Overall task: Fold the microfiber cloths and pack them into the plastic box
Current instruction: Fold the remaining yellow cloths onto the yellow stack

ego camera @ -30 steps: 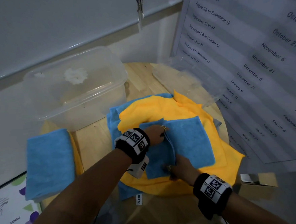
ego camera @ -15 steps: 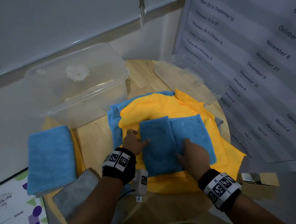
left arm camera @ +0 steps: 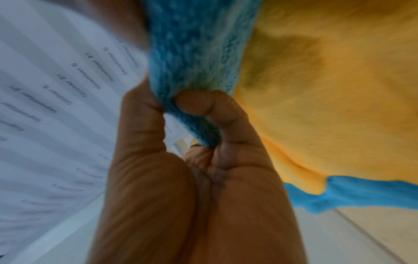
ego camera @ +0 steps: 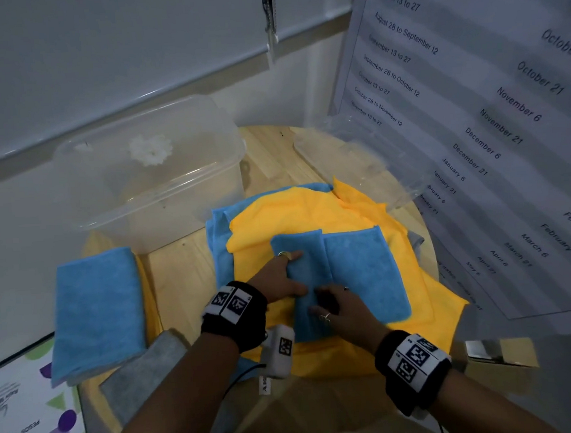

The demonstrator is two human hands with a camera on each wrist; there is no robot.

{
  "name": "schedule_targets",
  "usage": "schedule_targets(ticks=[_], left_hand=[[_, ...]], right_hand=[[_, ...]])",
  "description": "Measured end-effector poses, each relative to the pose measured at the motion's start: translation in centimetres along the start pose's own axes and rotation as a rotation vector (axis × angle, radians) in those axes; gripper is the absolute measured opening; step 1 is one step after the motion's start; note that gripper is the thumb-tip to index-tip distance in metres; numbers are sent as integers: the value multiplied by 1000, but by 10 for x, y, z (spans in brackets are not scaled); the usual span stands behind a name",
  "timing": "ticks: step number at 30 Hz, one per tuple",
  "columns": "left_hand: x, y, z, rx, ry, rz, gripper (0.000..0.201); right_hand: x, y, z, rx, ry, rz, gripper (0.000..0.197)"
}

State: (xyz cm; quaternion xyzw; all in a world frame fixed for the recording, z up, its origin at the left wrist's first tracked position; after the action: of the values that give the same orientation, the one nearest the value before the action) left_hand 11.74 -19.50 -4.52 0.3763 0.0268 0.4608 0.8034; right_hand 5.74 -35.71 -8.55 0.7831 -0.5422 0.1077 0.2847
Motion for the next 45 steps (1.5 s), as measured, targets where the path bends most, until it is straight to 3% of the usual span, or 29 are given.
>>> schedule_targets(ticks=[2,5,8,11,13,16,18,21,25,28,30,32,33,36,40,42,43,45], left_hand=[[-4,-4,20,17,-38,-29,85],[-13,-9,46,60,40,-113,53],[-12,-20,59,70,-68,-142,40],[0,-24,66,-20,-461,-221,55],[10,-28,62,-122,-848,-143,57],[26,-31,52,-300,-1240,54,34],[38,-31,44,-433,-1456,74,17],[57,-38,30,-566,-1635,87,24],[78,-27,12,-649,-1800,164,33],[89,1,13,-513,-1801,111,29],[92,14,2,-395,-1722,-13,21],[98,25,-19,-245,-1513,-11,34],[101,29,-30,-237,-1332,23,40],[103,35,-49,-318,-883,8,61],[83,21,-51,-251,-504,-39,100],[71,8,-51,-224,-485,-56,95],[63,2,-51,-206,-487,-63,85],[49,-13,-47,-161,-462,-43,49]], right_hand=[[2,5,-7,-1,-162,3,60],[2,11,-16,-50,-327,9,45],[7,9,-15,-118,-203,58,47],[13,5,-10,-172,-120,22,40],[13,2,-9,-171,-137,-37,37],[11,-1,-16,-199,-242,-141,32],[11,-5,-19,-209,-268,-159,28],[12,-4,-20,-117,-176,-161,21],[0,7,-27,-5,-10,-325,37],[-15,10,-31,41,31,-380,32],[-20,13,-32,80,50,-423,30],[-18,15,-30,110,24,-469,39],[-16,16,-26,120,-29,-479,37],[-2,20,-8,41,-313,-399,28],[21,29,27,-248,-858,-249,52],[25,35,39,-330,-953,-248,72],[24,38,45,-364,-952,-241,81],[22,42,52,-402,-946,-190,79]])
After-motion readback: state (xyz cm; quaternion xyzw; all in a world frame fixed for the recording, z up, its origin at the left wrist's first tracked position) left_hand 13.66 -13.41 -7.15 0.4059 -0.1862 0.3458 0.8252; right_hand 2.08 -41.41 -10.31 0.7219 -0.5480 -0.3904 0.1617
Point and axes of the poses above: each hand's wrist, its own y-axis away from the middle knuckle, its own x-axis out of the back of the hand, z = x × y, the point moved 1 cm from there along -y, towards the middle knuckle, and after that the axes turned 2 degrees about x, right-handed, at the moved point
